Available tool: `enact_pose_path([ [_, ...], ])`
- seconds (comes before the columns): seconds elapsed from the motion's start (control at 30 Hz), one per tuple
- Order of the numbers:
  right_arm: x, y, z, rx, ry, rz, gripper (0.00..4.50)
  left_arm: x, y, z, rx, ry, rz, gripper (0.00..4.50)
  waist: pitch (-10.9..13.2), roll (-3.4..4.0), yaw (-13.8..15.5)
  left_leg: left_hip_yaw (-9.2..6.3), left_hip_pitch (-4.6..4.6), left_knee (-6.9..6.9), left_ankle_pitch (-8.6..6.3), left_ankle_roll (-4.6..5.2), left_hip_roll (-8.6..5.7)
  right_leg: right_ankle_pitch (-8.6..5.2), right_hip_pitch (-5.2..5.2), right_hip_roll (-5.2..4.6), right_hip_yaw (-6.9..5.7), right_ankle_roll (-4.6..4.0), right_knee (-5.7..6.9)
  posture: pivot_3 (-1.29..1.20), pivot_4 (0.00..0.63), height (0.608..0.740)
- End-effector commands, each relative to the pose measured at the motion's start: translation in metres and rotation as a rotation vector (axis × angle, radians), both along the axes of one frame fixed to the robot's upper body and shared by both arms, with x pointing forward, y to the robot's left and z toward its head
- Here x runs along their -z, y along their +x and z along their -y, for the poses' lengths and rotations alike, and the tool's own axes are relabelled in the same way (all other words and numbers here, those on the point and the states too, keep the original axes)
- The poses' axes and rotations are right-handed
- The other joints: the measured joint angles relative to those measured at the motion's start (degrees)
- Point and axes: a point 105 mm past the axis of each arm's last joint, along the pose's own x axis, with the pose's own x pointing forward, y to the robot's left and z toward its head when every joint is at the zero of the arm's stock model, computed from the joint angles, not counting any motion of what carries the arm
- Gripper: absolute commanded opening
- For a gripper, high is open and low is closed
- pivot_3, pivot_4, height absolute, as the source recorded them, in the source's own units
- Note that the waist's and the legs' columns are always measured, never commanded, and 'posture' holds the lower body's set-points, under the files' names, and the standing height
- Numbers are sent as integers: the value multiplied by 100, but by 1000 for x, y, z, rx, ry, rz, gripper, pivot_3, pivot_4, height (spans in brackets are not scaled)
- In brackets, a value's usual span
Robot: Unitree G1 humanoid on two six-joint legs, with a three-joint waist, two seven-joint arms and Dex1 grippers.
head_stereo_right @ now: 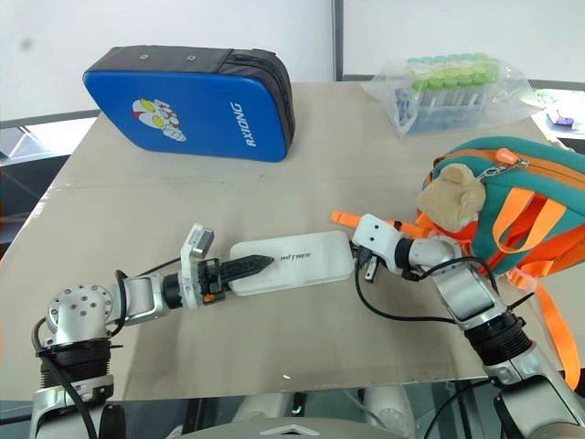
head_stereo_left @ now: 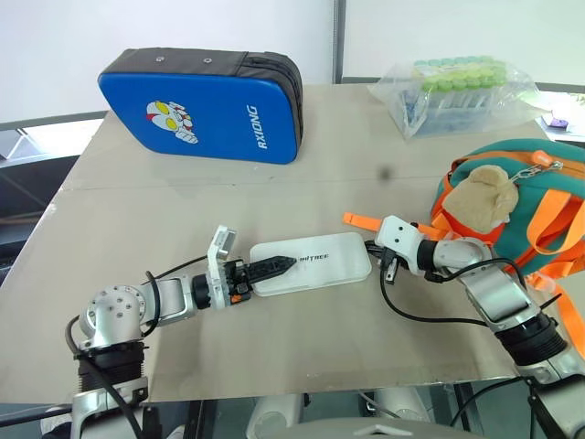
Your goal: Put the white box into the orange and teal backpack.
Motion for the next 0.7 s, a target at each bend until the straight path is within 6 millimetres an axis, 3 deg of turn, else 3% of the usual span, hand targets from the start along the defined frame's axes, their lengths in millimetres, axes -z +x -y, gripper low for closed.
enact_pose_path([
  [0.03,-9,-7,-1,8,59,18,0,3,-1,-1,-19,-14,-13,3182,0,0,2,-1,-1,0,0,0,0,0,-1,0,0,0,0,0,150,740],
  [0.17,-27,-11,4,54,140,56,0,-2,4,-2,-39,-37,2,1293,-1,-1,19,-1,-12,-1,0,-1,0,0,-11,-2,0,0,-1,0,150,740],
  [0.2,-34,-13,5,66,169,65,0,-4,5,-3,-44,-43,9,1030,0,-1,20,1,-11,-1,0,0,-1,0,-11,-4,2,0,-1,0,150,740],
  [0.37,-80,-46,27,114,347,91,0,-29,6,-5,-50,-69,136,1025,0,-2,20,-4,-20,-1,-1,1,0,0,-19,-3,5,1,-2,0,150,740],
  [0.47,-99,-86,33,74,467,-28,736,-51,12,-7,-69,-119,261,1025,1,-2,36,-5,-33,-1,-11,18,2,0,-30,-6,18,0,-2,0,150,740],
  [0.57,-107,-107,41,105,468,-54,2122,-61,15,-7,-58,-116,309,1025,1,-2,56,-9,-38,-3,-14,23,3,-1,-34,-7,22,-1,-4,0,150,740],
  [0.63,-106,-131,58,194,475,-115,3152,-68,20,-5,-54,-84,363,1025,3,0,45,8,-33,-4,-15,25,4,-1,-34,-5,23,0,-4,0,150,740],
  [0.7,-103,-143,84,358,472,-125,3616,-76,20,-3,-30,-80,403,1025,5,2,176,5,-40,-3,-15,27,0,-2,-34,-8,23,0,-7,0,150,740],
])
